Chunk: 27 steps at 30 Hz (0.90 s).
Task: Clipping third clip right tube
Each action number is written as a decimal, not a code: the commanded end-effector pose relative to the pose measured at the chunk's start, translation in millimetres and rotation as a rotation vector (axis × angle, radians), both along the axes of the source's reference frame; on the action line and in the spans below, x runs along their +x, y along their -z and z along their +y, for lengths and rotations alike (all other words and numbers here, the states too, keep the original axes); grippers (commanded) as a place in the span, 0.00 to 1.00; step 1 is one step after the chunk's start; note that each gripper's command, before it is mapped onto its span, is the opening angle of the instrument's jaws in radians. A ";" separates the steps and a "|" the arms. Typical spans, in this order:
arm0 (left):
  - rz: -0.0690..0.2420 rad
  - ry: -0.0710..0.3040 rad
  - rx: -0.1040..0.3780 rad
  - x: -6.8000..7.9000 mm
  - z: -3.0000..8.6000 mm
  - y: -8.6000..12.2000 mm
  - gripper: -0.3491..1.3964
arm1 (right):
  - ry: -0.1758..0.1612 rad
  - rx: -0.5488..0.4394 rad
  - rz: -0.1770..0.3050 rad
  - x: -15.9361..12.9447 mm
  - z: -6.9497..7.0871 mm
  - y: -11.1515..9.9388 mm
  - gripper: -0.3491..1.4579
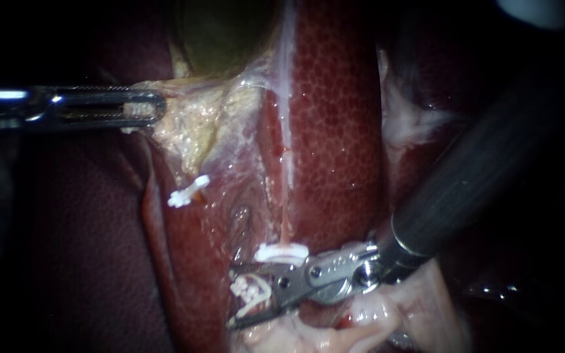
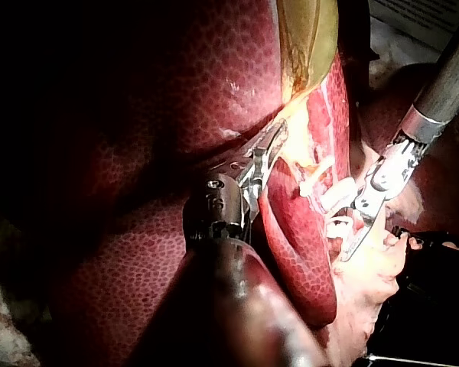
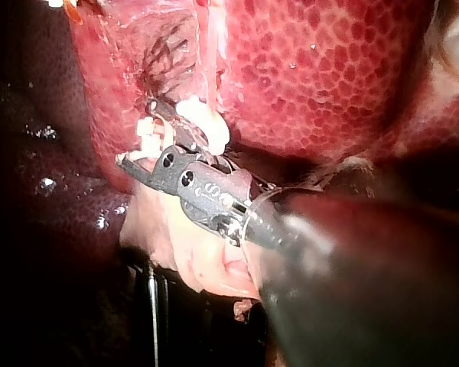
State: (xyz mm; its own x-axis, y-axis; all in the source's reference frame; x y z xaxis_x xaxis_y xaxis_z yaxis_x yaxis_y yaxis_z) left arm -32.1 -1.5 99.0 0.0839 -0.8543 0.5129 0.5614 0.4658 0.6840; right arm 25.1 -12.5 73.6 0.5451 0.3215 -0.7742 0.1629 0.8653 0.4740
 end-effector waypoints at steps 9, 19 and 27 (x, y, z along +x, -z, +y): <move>0.000 0.000 -0.001 0.0 -0.1 0.0 0.13 | -0.001 -0.002 -0.004 0.0 0.0 0.0 0.52; 0.000 0.000 -0.001 0.0 -0.1 -0.1 0.13 | 0.000 -0.001 -0.003 -0.3 0.2 0.2 0.52; 0.000 0.000 -0.001 0.1 -0.1 -0.1 0.13 | -0.002 0.001 -0.002 -1.5 0.6 0.9 0.52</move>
